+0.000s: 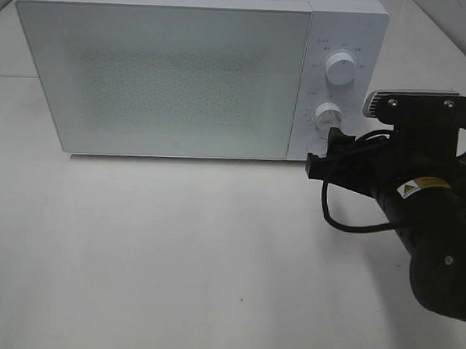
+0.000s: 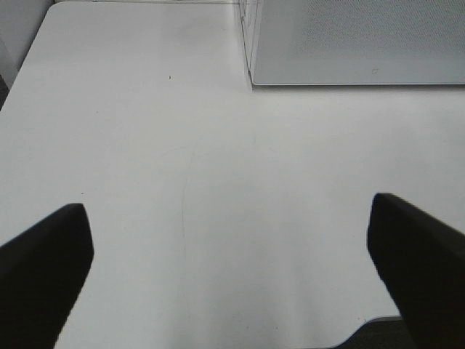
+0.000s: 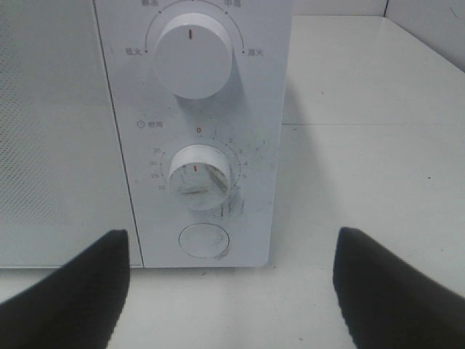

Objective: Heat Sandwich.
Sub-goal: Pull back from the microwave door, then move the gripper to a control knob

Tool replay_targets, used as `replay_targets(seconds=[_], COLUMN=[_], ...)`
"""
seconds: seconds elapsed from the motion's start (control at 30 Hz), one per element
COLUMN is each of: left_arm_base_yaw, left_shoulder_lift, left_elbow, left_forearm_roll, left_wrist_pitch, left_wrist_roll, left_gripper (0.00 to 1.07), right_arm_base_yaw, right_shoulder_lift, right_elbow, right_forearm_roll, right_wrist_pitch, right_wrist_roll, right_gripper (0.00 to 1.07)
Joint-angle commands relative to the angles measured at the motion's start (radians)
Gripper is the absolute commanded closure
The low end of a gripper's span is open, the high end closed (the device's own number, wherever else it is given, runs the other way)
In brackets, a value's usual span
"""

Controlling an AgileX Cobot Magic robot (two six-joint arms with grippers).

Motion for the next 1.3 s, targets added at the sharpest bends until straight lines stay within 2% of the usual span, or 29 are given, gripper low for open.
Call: replay_targets(seconds=[0.03,0.27,0.73,0.87,1.3], left_arm_base_yaw=[0.003,0.003,0.003,0.003,0.003], left_shoulder_lift=[-0.016,-0.016,-0.016,-0.016,-0.016], left_elbow=[0.001,0.001,0.001,0.001,0.001], left_forearm_roll=[-0.002,-0.002,-0.002,-0.002,-0.002], left_wrist_pitch=[-0.003,-0.003,-0.003,-0.003,-0.003], left_wrist_roll=[-0.004,-0.004,-0.004,-0.003,-0.003], left_gripper=[0.09,0.09,0.09,0.09,0.09], right_arm_base_yaw=[-0.037,-0.092,-0.130,-0.176,-0.176], right_shoulder_lift=[0.033,0.100,0.210,0.247,0.262], right_elbow=[-0.045,-0.130,-0.249,-0.307,-0.331], right_forearm_roll=[-0.048,-0.102,-0.158,-0.181,-0.194], right_wrist_pitch=[0.018,0.053,0.095,0.123,0.124], right_wrist_roll=[0.025,0.027,0.040,0.040,0.040], right_gripper=[0.32,0.32,0.32,0.32,0.33])
